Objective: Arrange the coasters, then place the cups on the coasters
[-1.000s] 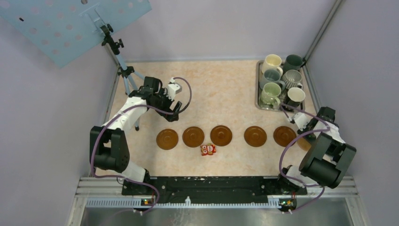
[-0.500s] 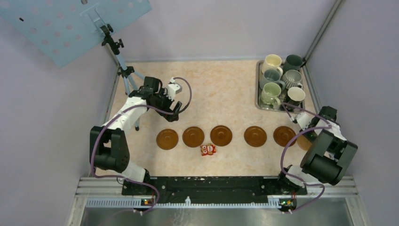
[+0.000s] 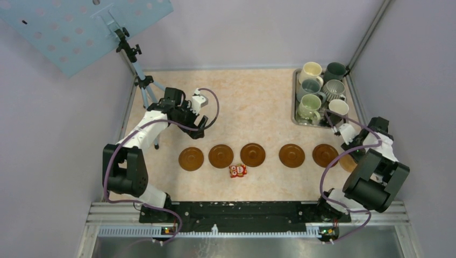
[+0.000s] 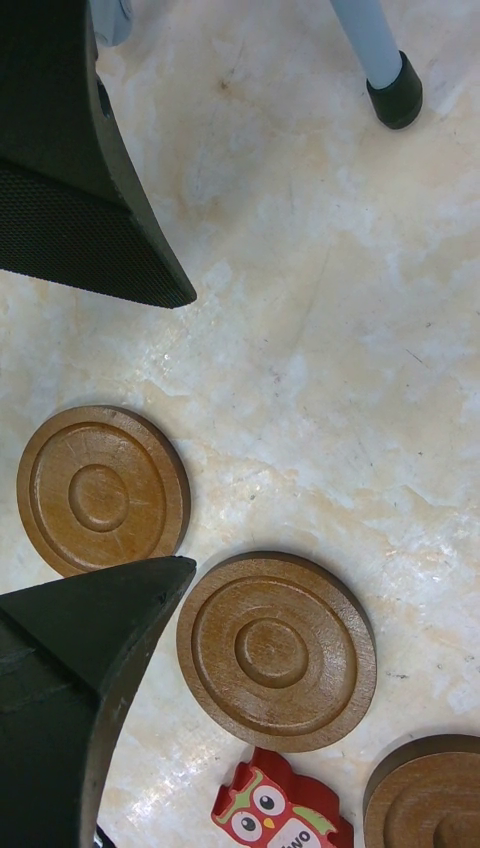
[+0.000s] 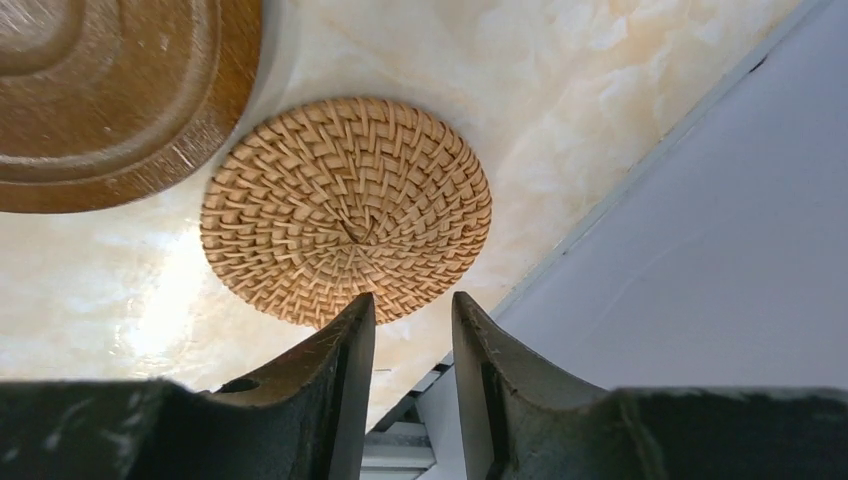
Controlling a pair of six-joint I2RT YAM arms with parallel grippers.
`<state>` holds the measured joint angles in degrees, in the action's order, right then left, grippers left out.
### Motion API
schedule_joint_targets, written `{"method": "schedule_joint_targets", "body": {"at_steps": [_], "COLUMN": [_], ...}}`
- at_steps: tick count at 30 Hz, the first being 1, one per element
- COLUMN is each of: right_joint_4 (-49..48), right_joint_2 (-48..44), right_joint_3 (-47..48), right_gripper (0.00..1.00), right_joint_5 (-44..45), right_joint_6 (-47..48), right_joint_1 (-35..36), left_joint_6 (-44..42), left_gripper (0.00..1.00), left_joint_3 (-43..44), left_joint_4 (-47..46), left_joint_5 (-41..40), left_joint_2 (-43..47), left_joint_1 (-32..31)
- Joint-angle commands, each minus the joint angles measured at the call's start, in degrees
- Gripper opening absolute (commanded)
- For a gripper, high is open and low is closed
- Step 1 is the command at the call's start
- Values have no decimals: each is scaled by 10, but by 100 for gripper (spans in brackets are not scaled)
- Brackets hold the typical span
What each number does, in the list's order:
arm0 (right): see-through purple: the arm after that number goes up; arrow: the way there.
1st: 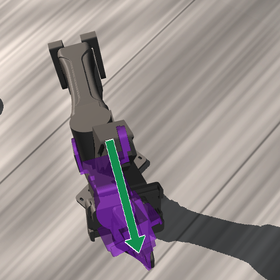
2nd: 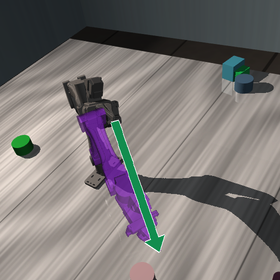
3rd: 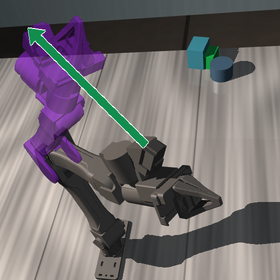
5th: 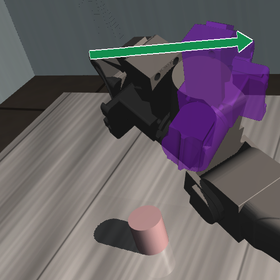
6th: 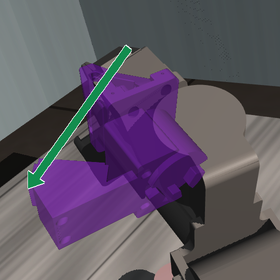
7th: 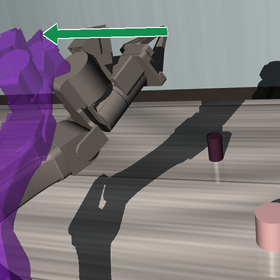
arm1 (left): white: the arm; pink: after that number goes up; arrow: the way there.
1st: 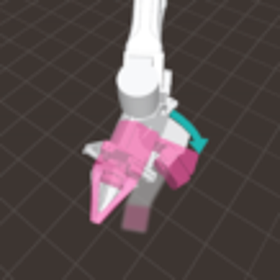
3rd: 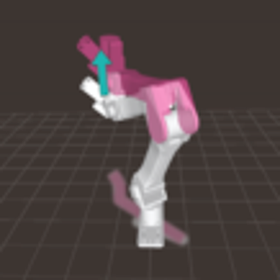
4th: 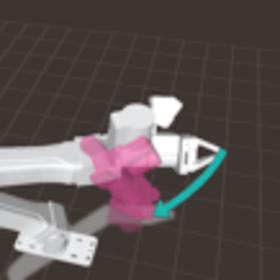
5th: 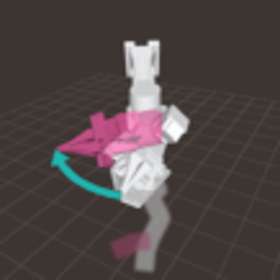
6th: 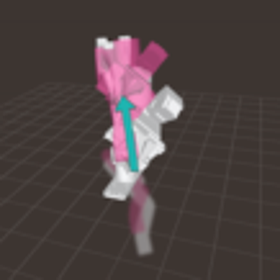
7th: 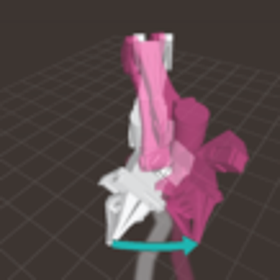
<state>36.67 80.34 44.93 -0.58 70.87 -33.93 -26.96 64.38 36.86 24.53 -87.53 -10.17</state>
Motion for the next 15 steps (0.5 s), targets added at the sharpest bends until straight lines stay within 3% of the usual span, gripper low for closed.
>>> {"method": "schedule_joint_targets", "body": {"at_steps": [1,15], "right_joint_4": [52,-13], "right_joint_2": [-15,42], "right_joint_3": [26,-3], "right_gripper": [35,34], "right_joint_5": [-58,3], "right_joint_6": [-17,-60], "right_joint_1": [-1,22], "left_joint_6": [-7,-4], "left_gripper": [99,99], "left_joint_3": [5,9], "left_joint_4": [-13,-12], "left_joint_5": [14,13], "left_joint_2": [6,2], "left_joint_1": [1,1]}}
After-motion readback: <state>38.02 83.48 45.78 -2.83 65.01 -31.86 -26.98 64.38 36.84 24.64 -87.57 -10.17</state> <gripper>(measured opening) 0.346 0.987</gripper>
